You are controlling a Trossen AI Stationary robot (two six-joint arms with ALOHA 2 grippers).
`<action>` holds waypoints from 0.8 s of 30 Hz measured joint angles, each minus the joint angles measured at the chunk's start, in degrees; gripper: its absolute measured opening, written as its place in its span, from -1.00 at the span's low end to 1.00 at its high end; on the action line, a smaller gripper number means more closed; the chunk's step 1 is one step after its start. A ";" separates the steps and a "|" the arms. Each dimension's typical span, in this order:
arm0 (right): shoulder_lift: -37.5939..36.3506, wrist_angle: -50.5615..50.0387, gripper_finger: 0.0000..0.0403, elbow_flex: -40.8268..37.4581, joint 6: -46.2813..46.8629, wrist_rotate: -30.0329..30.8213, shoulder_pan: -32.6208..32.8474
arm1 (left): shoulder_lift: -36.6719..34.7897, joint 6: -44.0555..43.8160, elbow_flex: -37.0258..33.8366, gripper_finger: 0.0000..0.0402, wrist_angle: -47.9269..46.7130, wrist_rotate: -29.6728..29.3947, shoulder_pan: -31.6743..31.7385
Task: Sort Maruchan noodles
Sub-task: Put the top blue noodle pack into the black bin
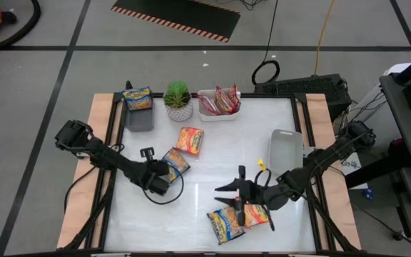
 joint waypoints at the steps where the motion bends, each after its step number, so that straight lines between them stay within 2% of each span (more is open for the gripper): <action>1: 0.00 -0.52 -0.42 0.00 0.64 0.97 -0.16 | 0.00 0.36 0.73 -0.98 -1.03 0.09 -0.05; 5: 0.00 -5.66 -0.40 0.00 4.79 5.94 -1.44 | -0.02 1.69 5.87 -0.98 -7.39 -0.66 -1.24; 8: 0.16 -11.31 -0.31 -0.21 9.55 6.64 -3.24 | -0.07 3.36 10.43 -0.98 -9.95 -5.08 -3.44; 12: 1.36 -10.22 -0.10 -2.68 11.03 -0.47 -5.99 | -0.09 8.38 15.41 -0.98 -10.11 -13.68 -6.87; 16: 3.82 -6.91 0.16 -4.49 12.59 -7.56 -8.29 | -0.11 10.98 19.09 -0.98 -10.10 -19.44 -8.88; 20: 7.12 -4.24 0.37 -4.76 13.01 -11.65 -9.54 | -0.13 13.53 20.96 -0.98 -9.96 -22.49 -10.20; 24: 10.75 0.17 0.45 -4.43 12.98 -12.60 -10.40 | -0.15 18.48 21.13 -0.99 -7.59 -22.62 -11.02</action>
